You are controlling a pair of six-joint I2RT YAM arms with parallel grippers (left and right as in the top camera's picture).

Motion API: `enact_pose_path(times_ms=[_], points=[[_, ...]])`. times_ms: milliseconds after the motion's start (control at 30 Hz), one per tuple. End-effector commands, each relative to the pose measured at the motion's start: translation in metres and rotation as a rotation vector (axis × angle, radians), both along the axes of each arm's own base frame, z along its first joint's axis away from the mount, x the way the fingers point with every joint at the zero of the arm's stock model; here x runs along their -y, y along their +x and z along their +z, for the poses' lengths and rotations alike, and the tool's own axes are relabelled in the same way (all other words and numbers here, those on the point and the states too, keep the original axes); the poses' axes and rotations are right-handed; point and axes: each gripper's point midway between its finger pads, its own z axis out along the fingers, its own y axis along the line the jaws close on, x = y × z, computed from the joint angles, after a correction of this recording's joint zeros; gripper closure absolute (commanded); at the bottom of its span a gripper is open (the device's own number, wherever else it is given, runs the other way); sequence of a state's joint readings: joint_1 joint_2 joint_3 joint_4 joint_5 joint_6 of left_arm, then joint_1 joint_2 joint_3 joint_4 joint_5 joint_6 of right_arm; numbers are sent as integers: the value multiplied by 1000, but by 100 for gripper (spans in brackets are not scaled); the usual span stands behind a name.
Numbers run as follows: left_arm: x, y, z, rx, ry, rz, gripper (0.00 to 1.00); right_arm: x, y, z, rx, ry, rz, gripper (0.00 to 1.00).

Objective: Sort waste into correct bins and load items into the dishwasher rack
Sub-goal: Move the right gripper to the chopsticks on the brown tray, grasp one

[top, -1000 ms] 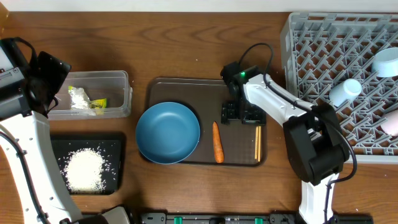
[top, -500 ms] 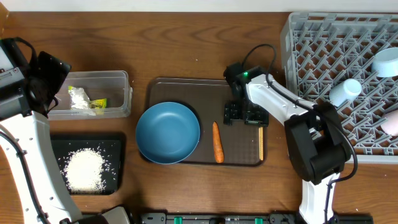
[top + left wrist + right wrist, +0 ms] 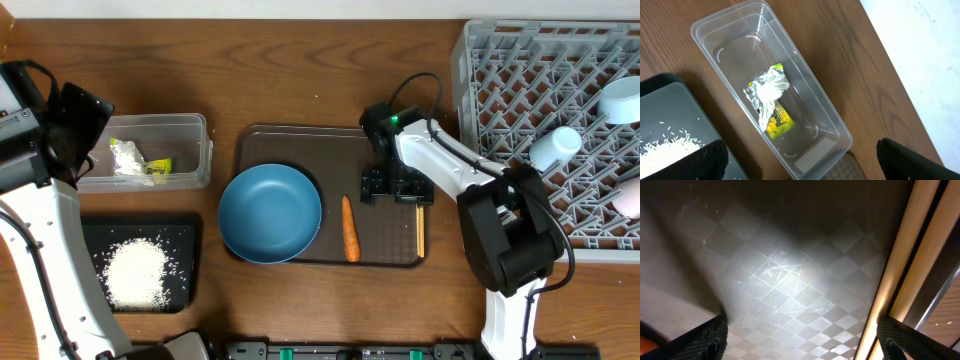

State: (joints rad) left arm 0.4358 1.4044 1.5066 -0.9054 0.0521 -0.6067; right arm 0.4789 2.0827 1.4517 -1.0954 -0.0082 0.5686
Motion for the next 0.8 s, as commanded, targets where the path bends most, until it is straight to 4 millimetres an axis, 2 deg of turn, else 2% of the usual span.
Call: enact_pose_path(times_ms=[0, 233, 467, 567, 767], points=[[-2, -1, -1, -5, 2, 15, 2, 1, 8, 9, 30, 9, 21, 3], [-2, -1, -1, -5, 2, 15, 2, 6, 8, 6, 36, -15, 23, 1], [-2, -1, -1, -5, 2, 15, 2, 2, 3, -5, 31, 17, 16, 2], [-2, -1, -1, -5, 2, 15, 2, -2, 2, -8, 29, 37, 15, 12], [-2, -1, -1, -5, 2, 15, 2, -4, 4, -8, 36, 47, 15, 51]])
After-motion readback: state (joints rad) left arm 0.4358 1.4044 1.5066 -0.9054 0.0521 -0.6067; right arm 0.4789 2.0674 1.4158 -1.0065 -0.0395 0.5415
